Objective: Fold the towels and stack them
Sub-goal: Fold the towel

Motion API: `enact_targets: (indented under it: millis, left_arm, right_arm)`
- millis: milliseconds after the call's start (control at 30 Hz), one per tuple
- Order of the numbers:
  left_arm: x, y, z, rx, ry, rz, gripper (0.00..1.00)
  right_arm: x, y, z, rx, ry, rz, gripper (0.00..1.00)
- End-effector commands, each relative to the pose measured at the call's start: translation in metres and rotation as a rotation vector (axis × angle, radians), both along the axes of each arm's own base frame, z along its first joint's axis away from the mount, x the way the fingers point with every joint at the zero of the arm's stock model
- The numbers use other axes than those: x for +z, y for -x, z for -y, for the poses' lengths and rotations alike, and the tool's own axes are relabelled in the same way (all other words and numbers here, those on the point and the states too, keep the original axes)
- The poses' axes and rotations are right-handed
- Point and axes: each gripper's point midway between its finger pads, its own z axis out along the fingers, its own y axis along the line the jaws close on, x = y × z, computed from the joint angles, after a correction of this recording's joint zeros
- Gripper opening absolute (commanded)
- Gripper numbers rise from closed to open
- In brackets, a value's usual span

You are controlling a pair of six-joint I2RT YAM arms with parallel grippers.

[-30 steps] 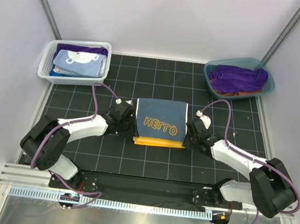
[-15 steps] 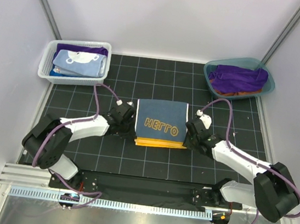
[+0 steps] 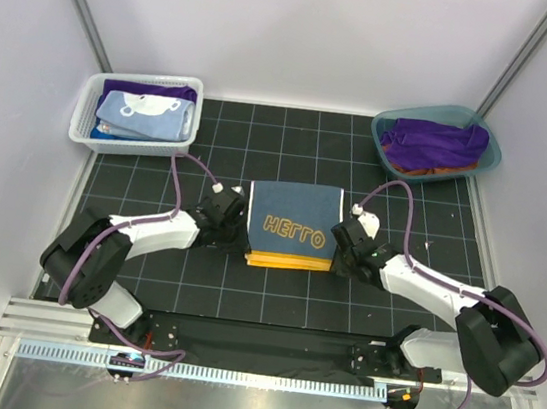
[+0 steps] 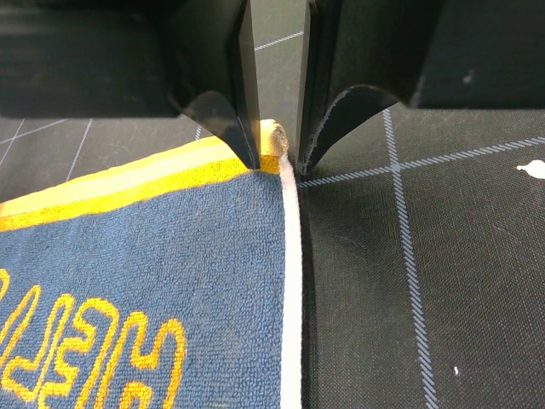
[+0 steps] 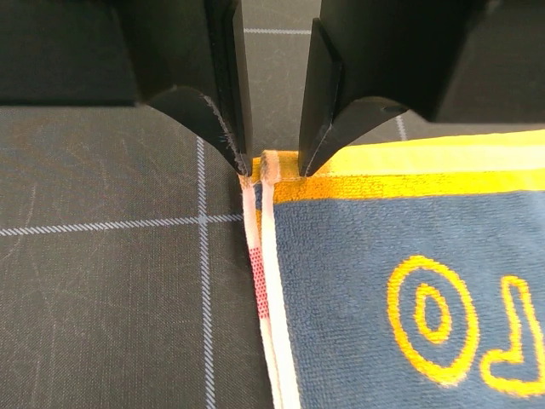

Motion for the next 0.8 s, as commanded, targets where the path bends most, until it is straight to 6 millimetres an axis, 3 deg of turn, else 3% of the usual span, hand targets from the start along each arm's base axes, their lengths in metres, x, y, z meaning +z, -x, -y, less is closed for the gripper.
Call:
enact_targets:
  millis: [0, 200, 533, 767]
  left_arm:
    - [0.008, -0.002, 0.004, -0.001, 0.029, 0.028, 0.28]
    - [0.008, -0.001, 0.003, -0.003, 0.028, 0.027, 0.28]
    - [0.01, -0.001, 0.005, -0.008, 0.032, 0.033, 0.26]
    - [0.014, -0.003, 0.005, -0.01, 0.034, 0.044, 0.26]
  right_arm:
    - [0.008, -0.015, -0.007, -0.028, -0.014, 0.051, 0.35]
    - [0.01, -0.016, -0.007, -0.041, -0.02, 0.059, 0.31]
    - [0.018, -0.019, -0.01, -0.035, -0.02, 0.065, 0.11]
    - [0.04, -0.024, -0.011, -0.035, -0.024, 0.095, 0.08]
